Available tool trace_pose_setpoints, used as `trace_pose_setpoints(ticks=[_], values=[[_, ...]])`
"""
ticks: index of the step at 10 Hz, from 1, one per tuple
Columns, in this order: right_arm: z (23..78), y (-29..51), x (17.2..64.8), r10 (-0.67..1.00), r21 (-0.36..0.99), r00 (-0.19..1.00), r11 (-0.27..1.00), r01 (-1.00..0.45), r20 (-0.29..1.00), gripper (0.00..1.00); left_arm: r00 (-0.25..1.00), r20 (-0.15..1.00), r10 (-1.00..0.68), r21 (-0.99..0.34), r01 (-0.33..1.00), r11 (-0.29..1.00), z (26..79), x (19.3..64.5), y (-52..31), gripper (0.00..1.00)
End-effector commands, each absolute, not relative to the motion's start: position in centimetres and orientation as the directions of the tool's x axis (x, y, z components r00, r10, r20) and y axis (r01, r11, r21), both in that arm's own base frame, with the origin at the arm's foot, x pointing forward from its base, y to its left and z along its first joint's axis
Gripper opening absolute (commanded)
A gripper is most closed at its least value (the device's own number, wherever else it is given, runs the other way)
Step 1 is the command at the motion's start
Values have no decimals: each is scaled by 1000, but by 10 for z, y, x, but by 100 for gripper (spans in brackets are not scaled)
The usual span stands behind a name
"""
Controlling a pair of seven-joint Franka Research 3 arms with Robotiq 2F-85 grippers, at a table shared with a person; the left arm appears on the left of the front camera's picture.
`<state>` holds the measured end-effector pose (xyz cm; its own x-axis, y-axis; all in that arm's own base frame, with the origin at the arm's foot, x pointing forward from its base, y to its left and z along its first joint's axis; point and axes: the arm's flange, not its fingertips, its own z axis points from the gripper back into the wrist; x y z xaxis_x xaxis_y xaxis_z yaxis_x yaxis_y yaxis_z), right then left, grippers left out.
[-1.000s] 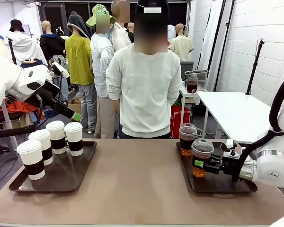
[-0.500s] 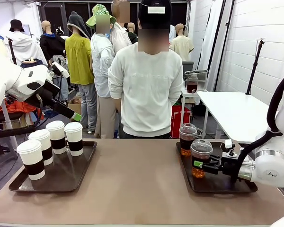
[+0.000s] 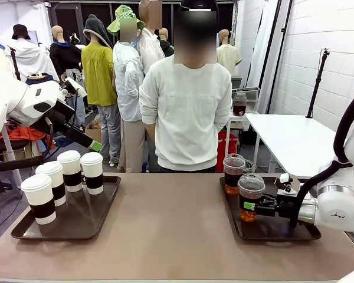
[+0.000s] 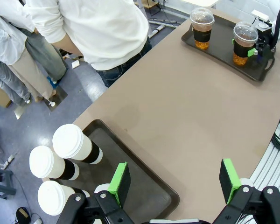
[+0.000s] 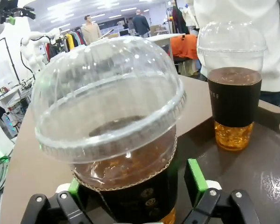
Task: Distribute the coffee onto the tray.
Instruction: Pick up another iced Americano from the middle of the table and place it on the right Handle tray.
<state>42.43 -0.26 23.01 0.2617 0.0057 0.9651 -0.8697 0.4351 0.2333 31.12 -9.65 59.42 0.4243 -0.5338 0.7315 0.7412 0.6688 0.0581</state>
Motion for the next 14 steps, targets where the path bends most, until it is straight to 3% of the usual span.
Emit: trace_pose_setpoints(ticks=[1,9,10,14], values=[[240,-5,412,2,256,290,462,-849,957,100,414,733,-540,53,756,653,594,311,-95,100],[254,-21,360,58,250,328,530,-811,943,100,414,733,-540,53,756,653,594,311,-95,100],[239,-29,399,53,232,302,519,-823,952,100,414,733,-540,53,756,653,594,311,-95,100],[239,-29,399,53,232,302,519,-823,952,100,414,733,-540,53,756,653,594,311,-95,100]])
